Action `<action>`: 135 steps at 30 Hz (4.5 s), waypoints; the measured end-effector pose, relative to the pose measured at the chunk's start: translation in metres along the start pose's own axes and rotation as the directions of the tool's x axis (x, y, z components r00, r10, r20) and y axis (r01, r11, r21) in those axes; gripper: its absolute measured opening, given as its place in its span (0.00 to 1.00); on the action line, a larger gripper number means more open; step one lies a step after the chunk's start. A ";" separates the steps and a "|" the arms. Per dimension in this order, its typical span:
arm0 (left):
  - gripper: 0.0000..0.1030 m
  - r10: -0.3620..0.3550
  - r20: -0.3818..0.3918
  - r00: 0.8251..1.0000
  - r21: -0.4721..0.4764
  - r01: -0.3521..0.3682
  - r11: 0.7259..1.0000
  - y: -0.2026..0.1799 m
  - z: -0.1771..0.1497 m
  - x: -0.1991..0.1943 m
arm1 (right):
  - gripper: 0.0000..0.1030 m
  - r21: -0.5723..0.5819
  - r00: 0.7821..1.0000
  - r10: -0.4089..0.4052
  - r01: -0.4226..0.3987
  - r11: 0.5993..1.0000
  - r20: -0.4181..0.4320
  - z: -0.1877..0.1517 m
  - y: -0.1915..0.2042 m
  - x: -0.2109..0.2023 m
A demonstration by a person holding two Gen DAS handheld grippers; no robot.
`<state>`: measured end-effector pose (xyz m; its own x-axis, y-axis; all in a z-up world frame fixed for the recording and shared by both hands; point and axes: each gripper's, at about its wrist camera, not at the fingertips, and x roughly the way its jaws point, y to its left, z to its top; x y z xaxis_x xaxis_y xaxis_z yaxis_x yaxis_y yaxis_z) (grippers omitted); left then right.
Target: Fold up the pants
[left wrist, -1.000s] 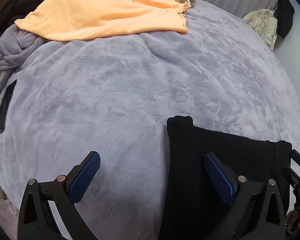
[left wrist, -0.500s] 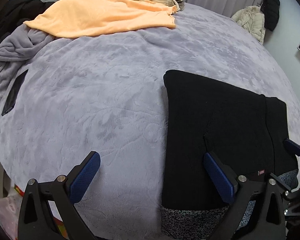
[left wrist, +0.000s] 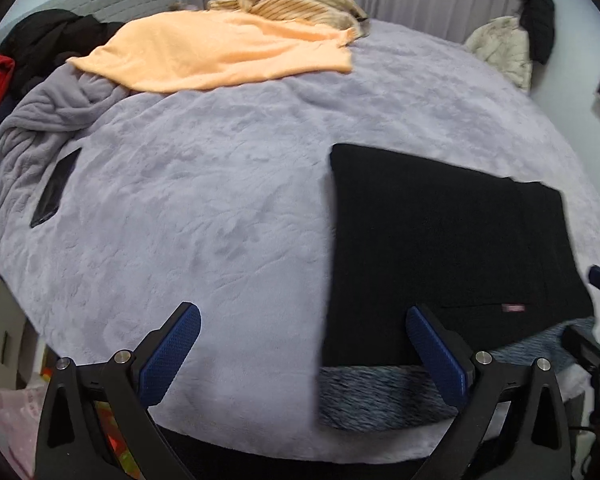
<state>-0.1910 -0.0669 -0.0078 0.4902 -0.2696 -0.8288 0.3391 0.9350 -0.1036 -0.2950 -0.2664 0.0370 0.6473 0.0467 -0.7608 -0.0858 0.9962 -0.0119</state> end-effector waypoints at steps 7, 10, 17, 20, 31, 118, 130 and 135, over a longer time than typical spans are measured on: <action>1.00 -0.003 -0.064 0.998 0.120 0.010 0.993 -0.038 -0.017 0.022 | 0.93 -0.068 0.997 -0.053 0.049 0.996 -0.051 -0.008 0.014 0.021; 1.00 -0.092 -0.120 0.988 0.049 0.098 0.994 -0.024 -0.017 0.031 | 0.93 -0.048 0.998 -0.055 0.053 0.997 -0.044 -0.016 -0.002 0.017; 1.00 -0.076 -0.128 0.989 0.062 0.085 0.994 -0.031 -0.019 0.035 | 0.96 -0.040 0.997 -0.071 0.070 0.997 -0.037 -0.026 -0.011 0.024; 1.00 -0.063 -0.127 0.990 0.067 0.072 0.995 -0.033 -0.019 0.034 | 0.96 -0.079 0.996 -0.085 0.081 0.994 -0.041 -0.023 -0.007 0.018; 1.00 -0.040 -0.130 0.991 0.108 0.055 0.993 -0.043 -0.019 0.030 | 0.97 -0.161 0.992 0.110 -0.118 0.980 -0.055 0.034 -0.036 0.045; 0.66 -0.397 -0.219 0.891 0.114 0.428 0.897 -0.059 0.052 0.051 | 0.62 0.374 0.898 0.440 -0.414 0.830 0.017 -0.009 -0.098 0.066; 0.65 -0.461 -0.189 0.867 0.140 0.488 0.862 -0.126 0.118 0.028 | 0.59 0.382 0.933 0.341 -0.358 0.852 0.113 0.023 -0.152 0.015; 0.65 -0.455 -0.237 0.858 0.118 0.490 0.863 -0.154 0.144 0.063 | 0.59 0.458 0.947 0.308 -0.314 0.832 0.089 0.031 -0.195 0.030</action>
<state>-0.0967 -0.2612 0.0348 0.0764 -0.6026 -0.7944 0.6279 0.6479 -0.4311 -0.2352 -0.4575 0.0363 0.6543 0.3576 -0.6663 0.0724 0.8474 0.5260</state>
